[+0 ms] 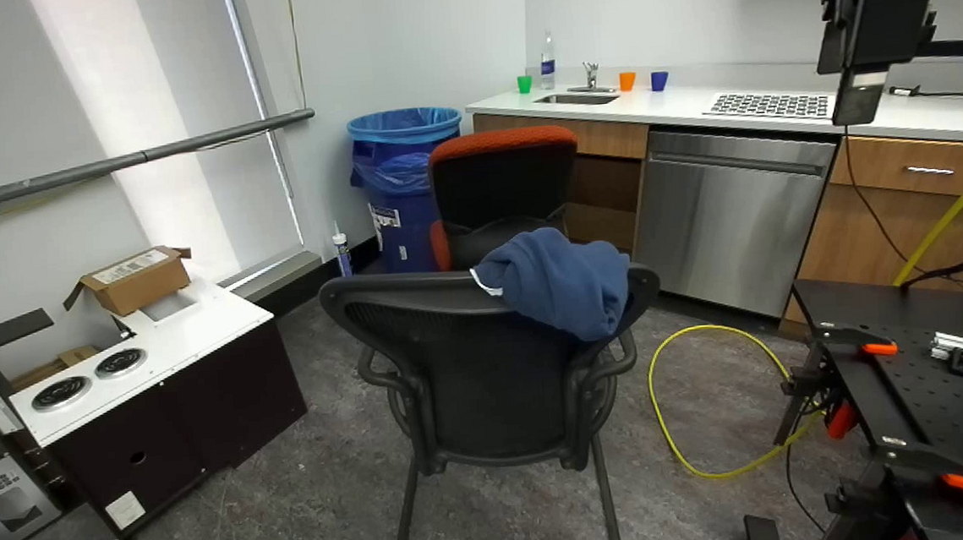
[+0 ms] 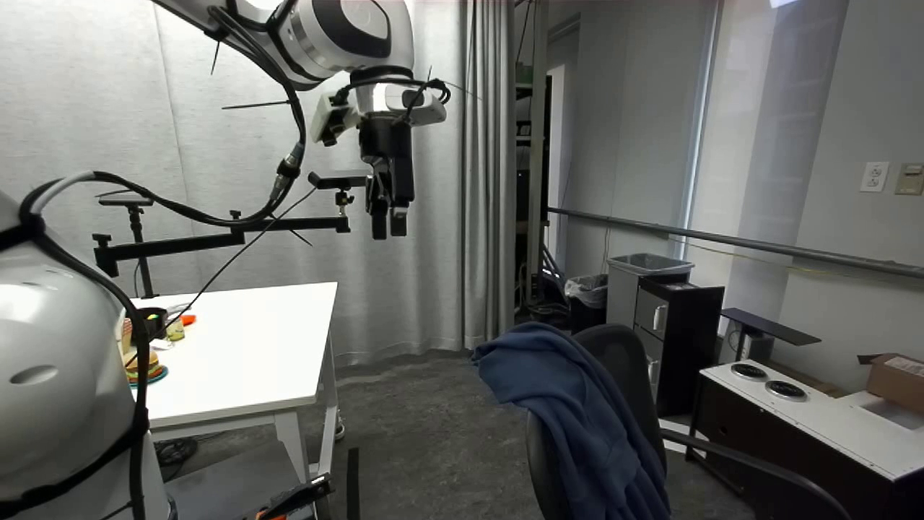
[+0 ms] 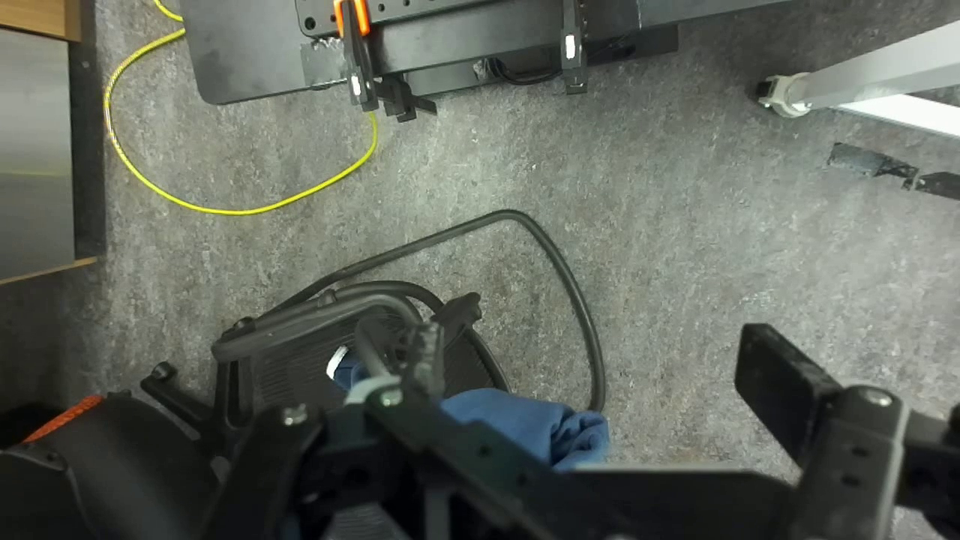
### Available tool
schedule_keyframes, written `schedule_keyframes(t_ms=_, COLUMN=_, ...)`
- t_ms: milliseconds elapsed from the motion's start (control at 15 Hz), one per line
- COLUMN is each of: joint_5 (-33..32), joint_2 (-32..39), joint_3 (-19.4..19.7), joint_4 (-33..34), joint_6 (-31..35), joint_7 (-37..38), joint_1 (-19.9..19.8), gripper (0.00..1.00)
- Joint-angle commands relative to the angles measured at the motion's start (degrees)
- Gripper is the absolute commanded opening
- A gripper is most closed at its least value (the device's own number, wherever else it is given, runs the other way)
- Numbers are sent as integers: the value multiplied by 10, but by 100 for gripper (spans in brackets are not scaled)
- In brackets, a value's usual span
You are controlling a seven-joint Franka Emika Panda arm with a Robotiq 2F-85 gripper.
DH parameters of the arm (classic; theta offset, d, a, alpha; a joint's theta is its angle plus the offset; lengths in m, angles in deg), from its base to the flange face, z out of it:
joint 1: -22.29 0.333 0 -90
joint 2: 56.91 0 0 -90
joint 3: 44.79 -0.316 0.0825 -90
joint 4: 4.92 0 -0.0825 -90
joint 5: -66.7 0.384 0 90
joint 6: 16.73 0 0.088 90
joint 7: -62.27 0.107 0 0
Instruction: Readjust the hoodie on the chair
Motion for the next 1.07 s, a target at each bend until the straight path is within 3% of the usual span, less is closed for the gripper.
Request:
schedule_keyframes(t_ms=0, joint_5=2, joint_2=-12, joint_3=18, joint_4=-21, joint_6=15, joint_7=4, joint_1=13, gripper=100)
schedule_keyframes(t_ms=467, joint_5=-33, joint_2=6, joint_3=58, joint_4=-47, joint_6=96, joint_7=-23, joint_1=-7, gripper=100)
schedule_keyframes(t_ms=1000, joint_5=-99, joint_2=125, joint_3=122, joint_4=-27, joint_6=212, joint_7=-125, joint_1=-27, gripper=100)
